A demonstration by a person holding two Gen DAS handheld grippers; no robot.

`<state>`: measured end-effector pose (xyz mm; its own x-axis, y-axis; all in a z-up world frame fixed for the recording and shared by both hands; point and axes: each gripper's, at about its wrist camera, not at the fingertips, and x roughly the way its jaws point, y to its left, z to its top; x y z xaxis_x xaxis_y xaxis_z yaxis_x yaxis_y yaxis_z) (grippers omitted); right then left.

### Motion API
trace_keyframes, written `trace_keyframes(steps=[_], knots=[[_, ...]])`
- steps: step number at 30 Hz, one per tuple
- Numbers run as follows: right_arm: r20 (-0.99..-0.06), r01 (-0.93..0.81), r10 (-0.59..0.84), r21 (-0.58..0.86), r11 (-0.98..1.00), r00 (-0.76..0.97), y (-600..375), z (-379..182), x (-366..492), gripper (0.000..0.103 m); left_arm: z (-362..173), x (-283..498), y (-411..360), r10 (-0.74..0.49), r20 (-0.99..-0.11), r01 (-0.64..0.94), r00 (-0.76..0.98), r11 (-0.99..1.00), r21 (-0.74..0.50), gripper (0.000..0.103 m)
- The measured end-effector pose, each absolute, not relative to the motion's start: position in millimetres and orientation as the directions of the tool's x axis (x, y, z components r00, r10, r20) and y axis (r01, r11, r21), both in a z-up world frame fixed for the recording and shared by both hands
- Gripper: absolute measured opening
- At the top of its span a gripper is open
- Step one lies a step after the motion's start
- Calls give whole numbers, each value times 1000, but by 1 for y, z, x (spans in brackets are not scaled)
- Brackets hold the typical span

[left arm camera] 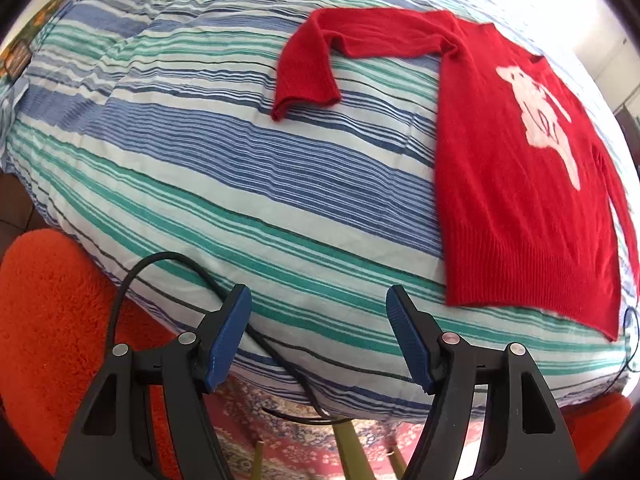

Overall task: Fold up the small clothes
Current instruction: 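Pull the sleeve cuff outward from the body with the right tool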

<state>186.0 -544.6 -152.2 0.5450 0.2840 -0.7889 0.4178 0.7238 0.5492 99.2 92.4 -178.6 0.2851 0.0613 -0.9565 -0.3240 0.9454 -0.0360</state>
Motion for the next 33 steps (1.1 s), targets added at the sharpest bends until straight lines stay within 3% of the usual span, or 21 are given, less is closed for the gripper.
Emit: trace_keyframes(steps=[2,6,9,10,11,13,15,19,23,26,28,29,31,33], knots=[[-778,458,303,585,670,550,-552,-174,182,59,-178,99,88,74,-956,-305,284,952,-17,72],[-686,480,345,709,516,641,-560,-189,162,60,-179,100,88,81,-955,-307,285,952,-11,72],[-691,494,342,707,506,637,-551,-199,156,60,-185,101,89,68,-962,-319,264,947,-20,72],[-700,502,326,695,514,635,-548,-201,157,58,-188,101,89,66,-965,-319,255,947,-20,72],[-711,516,311,684,516,631,-546,-204,160,50,-188,101,87,67,-966,-317,250,948,-16,72],[-707,545,327,698,464,627,-550,-212,168,7,-186,102,86,73,-965,-307,253,952,-8,72],[-712,552,323,694,463,624,-554,-208,177,5,-180,101,86,80,-959,-300,271,954,-6,72],[-726,504,148,594,627,672,-576,-152,187,5,-178,100,89,93,-954,-304,287,953,2,75],[-831,527,129,455,718,541,-570,-172,205,5,-185,103,87,84,-962,-307,259,952,1,75],[-844,503,118,418,756,524,-559,-180,203,15,-181,103,84,95,-956,-285,278,958,12,75],[-838,486,136,430,761,529,-559,-173,200,41,-180,102,83,110,-953,-277,283,961,28,75],[-843,499,95,400,768,530,-556,-163,198,59,-182,102,83,108,-954,-278,281,960,27,75],[-836,534,-71,280,798,544,-558,-133,185,59,-184,101,85,98,-957,-290,274,957,15,75],[-799,505,-87,287,814,595,-557,-107,186,59,-187,102,85,88,-960,-294,267,956,6,75]])
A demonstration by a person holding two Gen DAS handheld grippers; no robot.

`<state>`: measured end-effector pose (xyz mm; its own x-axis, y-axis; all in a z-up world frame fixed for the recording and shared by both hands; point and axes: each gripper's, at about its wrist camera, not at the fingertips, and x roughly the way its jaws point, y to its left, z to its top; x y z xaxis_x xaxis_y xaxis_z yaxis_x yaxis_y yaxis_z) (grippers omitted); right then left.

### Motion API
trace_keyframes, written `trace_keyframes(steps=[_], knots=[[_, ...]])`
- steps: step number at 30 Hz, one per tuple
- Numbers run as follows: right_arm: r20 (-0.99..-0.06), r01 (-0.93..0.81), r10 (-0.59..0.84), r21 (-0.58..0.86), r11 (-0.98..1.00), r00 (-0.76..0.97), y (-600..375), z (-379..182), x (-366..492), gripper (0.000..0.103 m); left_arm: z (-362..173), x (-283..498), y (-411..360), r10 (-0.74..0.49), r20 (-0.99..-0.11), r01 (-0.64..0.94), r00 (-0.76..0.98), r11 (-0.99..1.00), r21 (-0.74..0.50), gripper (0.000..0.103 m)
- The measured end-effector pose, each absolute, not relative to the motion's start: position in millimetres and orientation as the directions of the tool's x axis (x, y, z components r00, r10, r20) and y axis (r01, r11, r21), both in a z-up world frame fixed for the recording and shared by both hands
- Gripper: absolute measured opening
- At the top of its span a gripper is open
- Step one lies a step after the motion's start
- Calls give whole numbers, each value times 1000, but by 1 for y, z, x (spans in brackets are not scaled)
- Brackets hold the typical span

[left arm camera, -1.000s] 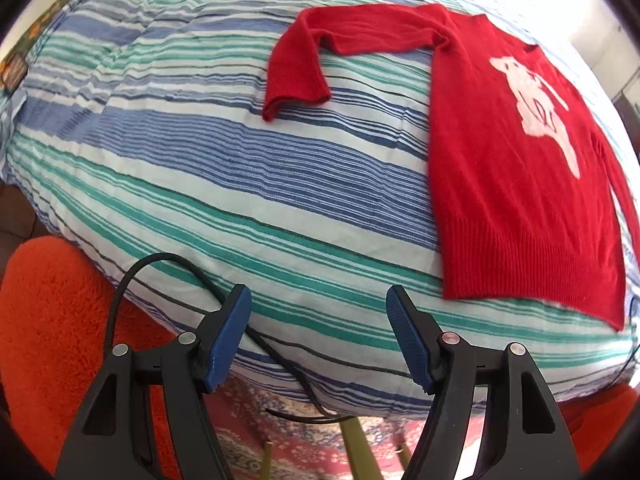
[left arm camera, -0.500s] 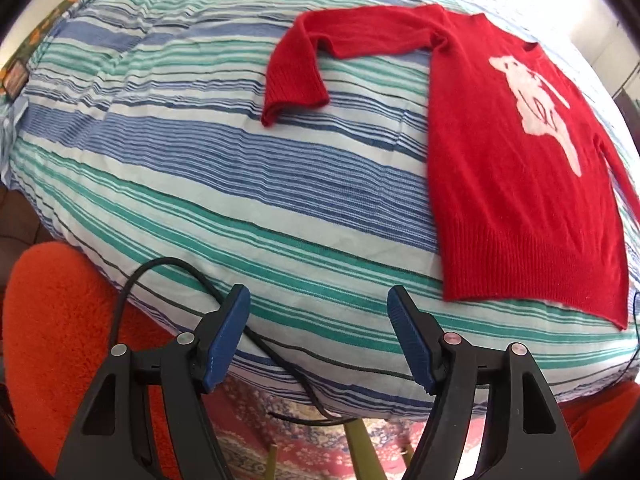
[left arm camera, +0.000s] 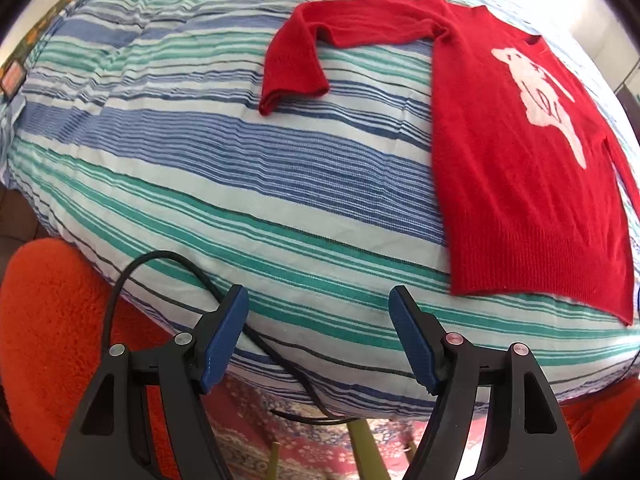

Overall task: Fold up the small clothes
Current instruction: 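Pull the sleeve cuff outward from the body with the right tool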

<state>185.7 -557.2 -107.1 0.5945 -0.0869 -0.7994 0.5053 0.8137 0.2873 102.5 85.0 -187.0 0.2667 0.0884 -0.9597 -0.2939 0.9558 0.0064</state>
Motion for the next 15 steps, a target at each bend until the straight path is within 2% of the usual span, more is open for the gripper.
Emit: trace_keyframes(steps=[3,5,8,10,11,15], knots=[[-741,348,144,466,813,656,-546,-93,209,59,-187,106,77,94,-959,-275,269,961,17,75],[-754,273,235,481,833,614,-526,-101,231,57,-185,105,73,95,-956,-258,276,966,22,75],[-835,267,251,418,869,489,-500,-147,247,56,-179,103,72,107,-952,-247,287,968,34,75],[-908,303,250,355,884,335,-495,-189,239,47,-177,100,76,116,-948,-255,295,966,39,75],[-904,290,235,347,892,357,-497,-188,231,38,-177,99,79,122,-948,-264,294,964,42,76],[-857,285,190,356,890,478,-506,-140,215,37,-191,104,89,114,-962,-307,250,951,33,76]])
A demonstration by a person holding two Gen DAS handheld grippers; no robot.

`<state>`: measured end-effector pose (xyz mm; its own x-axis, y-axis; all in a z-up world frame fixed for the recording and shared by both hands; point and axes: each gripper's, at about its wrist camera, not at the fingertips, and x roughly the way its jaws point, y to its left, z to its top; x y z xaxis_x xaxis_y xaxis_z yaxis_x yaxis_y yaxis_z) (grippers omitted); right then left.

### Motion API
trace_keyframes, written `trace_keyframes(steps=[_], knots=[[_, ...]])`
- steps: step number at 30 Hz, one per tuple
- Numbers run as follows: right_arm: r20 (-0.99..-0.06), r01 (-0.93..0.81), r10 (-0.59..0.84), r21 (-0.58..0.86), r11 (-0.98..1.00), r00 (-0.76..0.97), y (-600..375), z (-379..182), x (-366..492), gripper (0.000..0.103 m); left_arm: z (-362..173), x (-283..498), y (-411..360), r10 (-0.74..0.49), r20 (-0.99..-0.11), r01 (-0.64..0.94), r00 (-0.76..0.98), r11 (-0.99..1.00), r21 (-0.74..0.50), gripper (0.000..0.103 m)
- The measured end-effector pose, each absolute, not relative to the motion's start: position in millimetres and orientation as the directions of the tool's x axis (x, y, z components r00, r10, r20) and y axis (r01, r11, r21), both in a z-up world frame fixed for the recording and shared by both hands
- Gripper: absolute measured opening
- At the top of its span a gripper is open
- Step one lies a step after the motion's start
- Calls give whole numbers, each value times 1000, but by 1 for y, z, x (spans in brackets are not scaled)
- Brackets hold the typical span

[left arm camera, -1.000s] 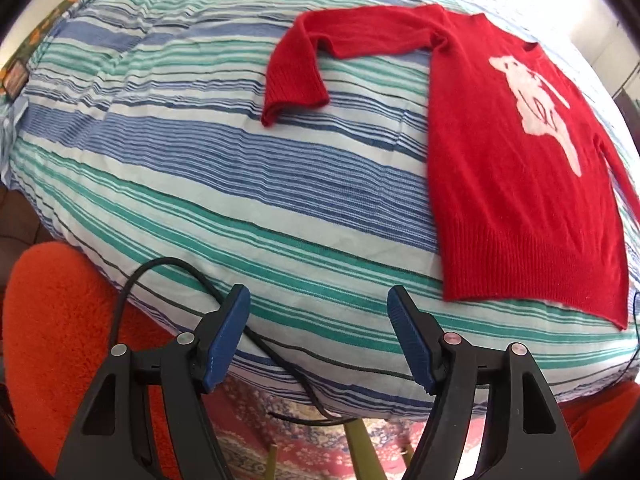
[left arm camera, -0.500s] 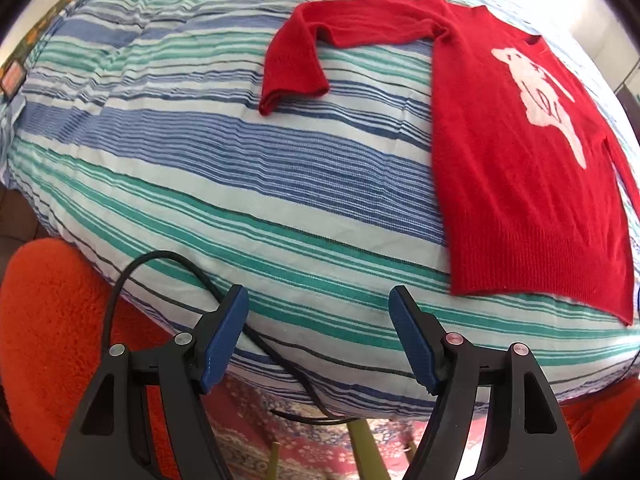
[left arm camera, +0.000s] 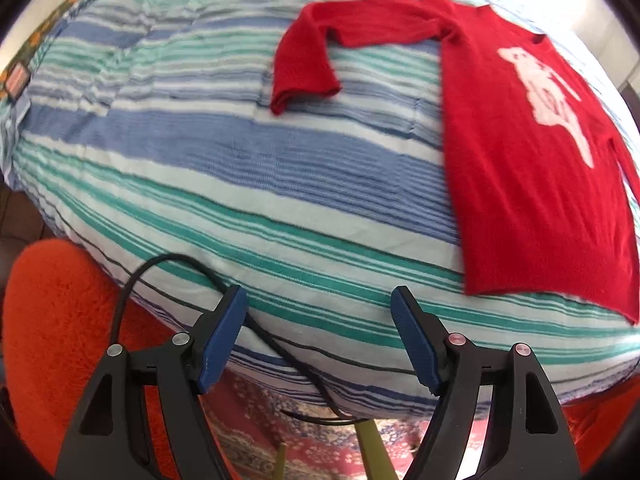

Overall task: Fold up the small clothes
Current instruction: 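Pull the sleeve cuff outward from the body with the right tool, then release the sleeve with the right tool while the left tool grasps the other sleeve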

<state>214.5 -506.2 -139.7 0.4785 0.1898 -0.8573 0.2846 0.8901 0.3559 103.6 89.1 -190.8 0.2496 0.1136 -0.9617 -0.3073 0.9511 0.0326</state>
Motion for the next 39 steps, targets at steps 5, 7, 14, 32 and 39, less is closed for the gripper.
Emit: trace_keyframes(steps=[5,7,14,32,39], knots=[[-897,323,117,271,907,426,-512,-151,224,74,-177,110,89,124,-949,-298,289,954,34,77],[-938,377,132,254,891,320,-521,-179,217,72,-167,109,94,147,-935,-277,322,959,55,80],[-798,344,0,260,902,603,-482,-81,146,70,-146,137,121,234,-851,-153,470,971,183,86],[-736,152,88,253,955,671,-281,-82,61,80,-160,219,188,32,-838,-36,544,999,14,7],[-737,43,129,210,977,664,-247,-81,56,80,-174,240,296,-23,-895,-283,445,945,-165,25]])
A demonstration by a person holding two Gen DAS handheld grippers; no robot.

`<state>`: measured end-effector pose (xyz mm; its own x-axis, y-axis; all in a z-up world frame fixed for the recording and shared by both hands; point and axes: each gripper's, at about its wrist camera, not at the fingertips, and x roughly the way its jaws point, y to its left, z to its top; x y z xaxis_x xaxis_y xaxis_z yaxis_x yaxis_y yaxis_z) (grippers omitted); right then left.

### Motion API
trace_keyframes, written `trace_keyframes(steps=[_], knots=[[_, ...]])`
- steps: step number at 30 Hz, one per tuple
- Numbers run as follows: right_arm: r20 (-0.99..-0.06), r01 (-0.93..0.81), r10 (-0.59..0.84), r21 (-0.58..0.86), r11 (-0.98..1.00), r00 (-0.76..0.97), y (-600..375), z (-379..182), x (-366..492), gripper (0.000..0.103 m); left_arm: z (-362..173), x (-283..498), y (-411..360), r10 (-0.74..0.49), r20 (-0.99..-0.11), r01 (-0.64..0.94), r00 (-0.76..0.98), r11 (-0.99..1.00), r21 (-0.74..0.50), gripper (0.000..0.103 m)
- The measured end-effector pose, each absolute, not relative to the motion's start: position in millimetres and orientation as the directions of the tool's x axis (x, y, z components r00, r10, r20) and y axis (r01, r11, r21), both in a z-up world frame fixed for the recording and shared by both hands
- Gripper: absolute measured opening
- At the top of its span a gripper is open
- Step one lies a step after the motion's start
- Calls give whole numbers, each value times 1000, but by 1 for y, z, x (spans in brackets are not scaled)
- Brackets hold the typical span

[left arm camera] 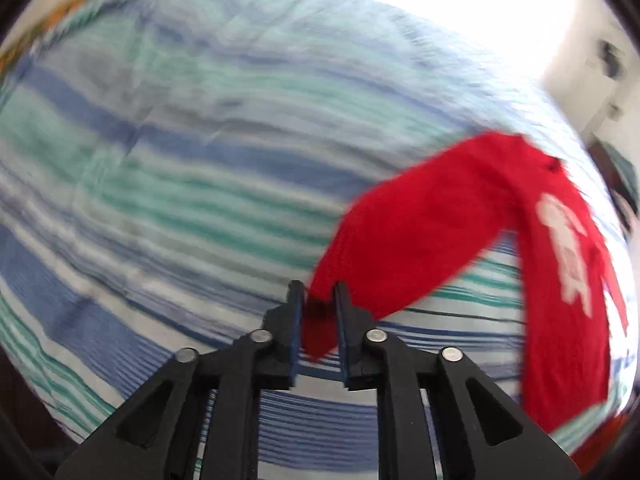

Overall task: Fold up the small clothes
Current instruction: 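Release the sleeve with the right tool while the left tool grasps the other sleeve, then lay the held sleeve flat on the bed and open the left tool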

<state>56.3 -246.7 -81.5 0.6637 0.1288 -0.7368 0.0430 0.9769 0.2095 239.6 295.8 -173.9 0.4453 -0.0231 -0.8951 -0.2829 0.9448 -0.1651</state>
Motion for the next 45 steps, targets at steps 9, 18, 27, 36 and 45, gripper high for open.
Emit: trace_keyframes(steps=[9,18,27,36,45], knots=[[-760,42,129,201,979,636,-237,-90,57,80,-214,225,331,-226,-824,-433,519,762,-482,76],[-783,27,112,163,986,612,-228,-98,66,80,-209,252,314,73,-932,-514,356,848,-130,4],[-789,54,103,170,984,605,-236,-103,64,80,-217,263,320,228,-933,-552,277,833,39,4],[-790,82,97,183,980,605,-243,-106,63,80,-189,242,306,280,-901,-525,331,848,70,49],[-783,12,86,119,993,616,-219,-103,76,80,-139,191,163,11,-832,-179,554,978,-106,71]])
